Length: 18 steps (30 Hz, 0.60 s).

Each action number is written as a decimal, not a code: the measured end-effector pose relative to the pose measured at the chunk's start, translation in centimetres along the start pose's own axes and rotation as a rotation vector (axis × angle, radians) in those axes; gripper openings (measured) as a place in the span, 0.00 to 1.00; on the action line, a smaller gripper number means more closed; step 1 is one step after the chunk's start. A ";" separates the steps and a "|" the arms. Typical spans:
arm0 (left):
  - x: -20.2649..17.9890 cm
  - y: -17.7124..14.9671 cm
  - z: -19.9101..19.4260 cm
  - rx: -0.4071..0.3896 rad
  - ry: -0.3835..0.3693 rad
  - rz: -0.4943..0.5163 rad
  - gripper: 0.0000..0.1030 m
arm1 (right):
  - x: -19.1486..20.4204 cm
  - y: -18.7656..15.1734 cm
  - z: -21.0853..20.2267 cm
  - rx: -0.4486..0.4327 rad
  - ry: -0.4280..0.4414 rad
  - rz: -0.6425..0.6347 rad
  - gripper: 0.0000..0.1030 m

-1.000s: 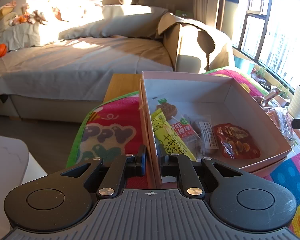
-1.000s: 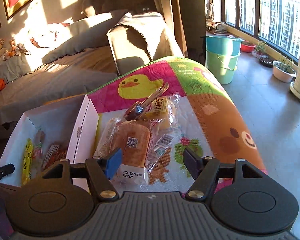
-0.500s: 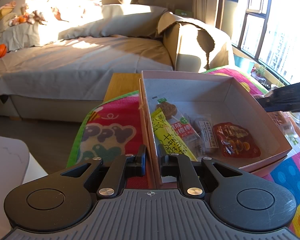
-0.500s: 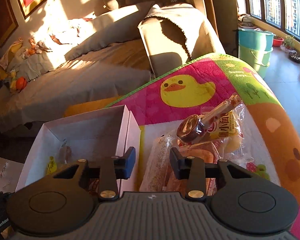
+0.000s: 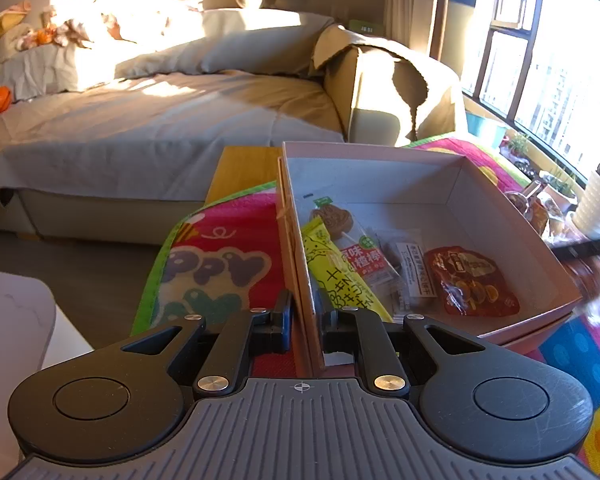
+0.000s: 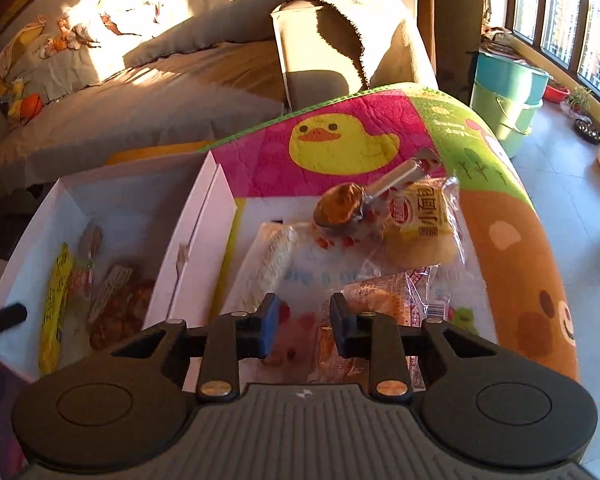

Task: Organize objects
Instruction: 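Move the right tool over the brown lollipop on the mat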

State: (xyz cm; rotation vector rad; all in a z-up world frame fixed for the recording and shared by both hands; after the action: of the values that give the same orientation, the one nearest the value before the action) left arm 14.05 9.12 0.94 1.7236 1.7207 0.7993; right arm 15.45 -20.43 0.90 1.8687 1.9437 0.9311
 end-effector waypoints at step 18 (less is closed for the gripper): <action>0.2 -0.1 0.0 0.000 -0.002 -0.001 0.14 | -2.5 0.9 -5.2 -0.066 -0.073 -0.010 0.52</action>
State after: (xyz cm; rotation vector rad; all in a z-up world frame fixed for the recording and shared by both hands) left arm 14.05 9.30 0.87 1.7231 1.7199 0.7971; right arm 13.23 -24.21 4.75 1.8289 1.8557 0.9000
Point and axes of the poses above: each gripper's, at about its wrist camera, not at the fingertips, and z roughly the way its jaws point, x to its left, y to its top, the point moved 6 cm from there along z, roughly the way its jaws point, and after that the axes turned 9 degrees about y, right-handed, at the moved point
